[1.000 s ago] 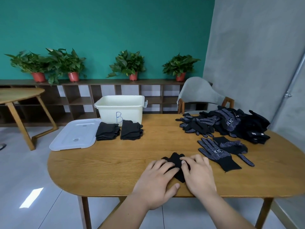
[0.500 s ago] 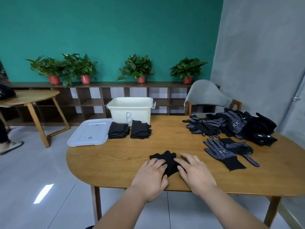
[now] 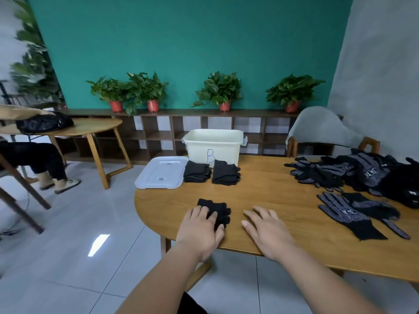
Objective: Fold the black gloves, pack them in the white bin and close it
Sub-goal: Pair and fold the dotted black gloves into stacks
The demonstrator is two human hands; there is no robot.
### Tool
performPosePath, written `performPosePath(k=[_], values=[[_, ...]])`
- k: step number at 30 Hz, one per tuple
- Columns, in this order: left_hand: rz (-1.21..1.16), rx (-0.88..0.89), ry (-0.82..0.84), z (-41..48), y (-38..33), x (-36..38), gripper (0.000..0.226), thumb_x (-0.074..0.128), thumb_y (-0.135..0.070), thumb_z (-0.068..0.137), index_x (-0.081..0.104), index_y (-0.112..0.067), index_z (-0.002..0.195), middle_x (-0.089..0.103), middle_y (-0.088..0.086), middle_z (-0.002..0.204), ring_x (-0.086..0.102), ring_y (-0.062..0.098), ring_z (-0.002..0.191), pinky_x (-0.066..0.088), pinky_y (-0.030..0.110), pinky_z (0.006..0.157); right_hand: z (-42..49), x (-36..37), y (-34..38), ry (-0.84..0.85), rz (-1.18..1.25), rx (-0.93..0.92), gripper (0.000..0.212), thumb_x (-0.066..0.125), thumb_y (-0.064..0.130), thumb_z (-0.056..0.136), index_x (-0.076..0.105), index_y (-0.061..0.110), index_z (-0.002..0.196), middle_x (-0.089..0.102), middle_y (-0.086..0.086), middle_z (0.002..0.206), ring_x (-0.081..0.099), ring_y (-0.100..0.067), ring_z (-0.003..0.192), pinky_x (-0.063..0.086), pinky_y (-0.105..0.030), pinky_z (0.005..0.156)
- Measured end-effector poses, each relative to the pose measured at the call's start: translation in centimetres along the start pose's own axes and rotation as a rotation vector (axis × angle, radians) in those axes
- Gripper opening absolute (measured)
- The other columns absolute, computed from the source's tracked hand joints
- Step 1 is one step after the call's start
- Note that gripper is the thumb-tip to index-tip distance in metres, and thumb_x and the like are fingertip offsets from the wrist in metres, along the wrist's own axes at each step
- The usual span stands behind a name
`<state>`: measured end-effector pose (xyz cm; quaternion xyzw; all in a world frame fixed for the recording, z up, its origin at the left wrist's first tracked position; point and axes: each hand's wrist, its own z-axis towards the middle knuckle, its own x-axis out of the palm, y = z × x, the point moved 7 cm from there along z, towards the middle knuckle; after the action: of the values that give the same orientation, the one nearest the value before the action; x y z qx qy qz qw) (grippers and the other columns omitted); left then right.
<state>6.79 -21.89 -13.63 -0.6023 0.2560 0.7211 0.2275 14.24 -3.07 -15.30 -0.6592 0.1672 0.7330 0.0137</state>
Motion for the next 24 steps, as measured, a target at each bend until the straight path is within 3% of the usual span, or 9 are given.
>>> performPosePath(k=[5, 11, 16, 24], values=[[-0.024, -0.230, 0.051, -0.6, 6.5, 1.7, 0.073, 0.013, -0.061, 0.107, 0.030, -0.020, 0.165, 0.036, 0.004, 0.164, 0.028, 0.028, 0.149, 0.025, 0.041, 0.122, 0.2, 1.6, 1.7, 0.033, -0.043, 0.020, 0.075, 0.001, 0.076, 0.100, 0.017, 0.042, 0.165, 0.009, 0.005, 0.174, 0.001, -0.024, 0.160, 0.005, -0.051, 0.130], [-0.093, -0.436, 0.151, -0.7, 12.6, 3.4, 0.080, 0.009, -0.065, 0.106, 0.005, -0.016, 0.170, 0.006, 0.011, 0.177, 0.008, 0.033, 0.161, 0.011, 0.044, 0.131, -0.1, 1.8, 1.5, 0.038, -0.065, 0.024, 0.080, -0.005, 0.079, 0.096, 0.013, 0.043, 0.165, 0.004, 0.007, 0.175, -0.003, -0.022, 0.160, 0.003, -0.050, 0.130], [-0.133, -0.480, 0.171, 0.0, 15.3, 4.2, 0.080, 0.005, -0.070, 0.103, -0.003, -0.028, 0.170, -0.001, 0.013, 0.177, 0.001, 0.035, 0.162, 0.006, 0.047, 0.131, 0.0, 1.9, 1.5, 0.022, -0.075, 0.024, 0.081, -0.007, 0.080, 0.094, 0.013, 0.044, 0.164, 0.005, 0.008, 0.175, -0.002, -0.021, 0.160, 0.005, -0.048, 0.130], [-0.185, -0.482, 0.171, 1.5, 18.9, 4.4, 0.082, 0.006, -0.076, 0.101, 0.003, -0.031, 0.170, 0.000, 0.009, 0.177, -0.001, 0.031, 0.163, 0.005, 0.047, 0.132, 0.0, 1.9, 1.7, 0.019, -0.082, 0.029, 0.080, -0.006, 0.079, 0.094, 0.014, 0.045, 0.163, 0.004, 0.011, 0.174, -0.002, -0.019, 0.160, 0.006, -0.046, 0.130]])
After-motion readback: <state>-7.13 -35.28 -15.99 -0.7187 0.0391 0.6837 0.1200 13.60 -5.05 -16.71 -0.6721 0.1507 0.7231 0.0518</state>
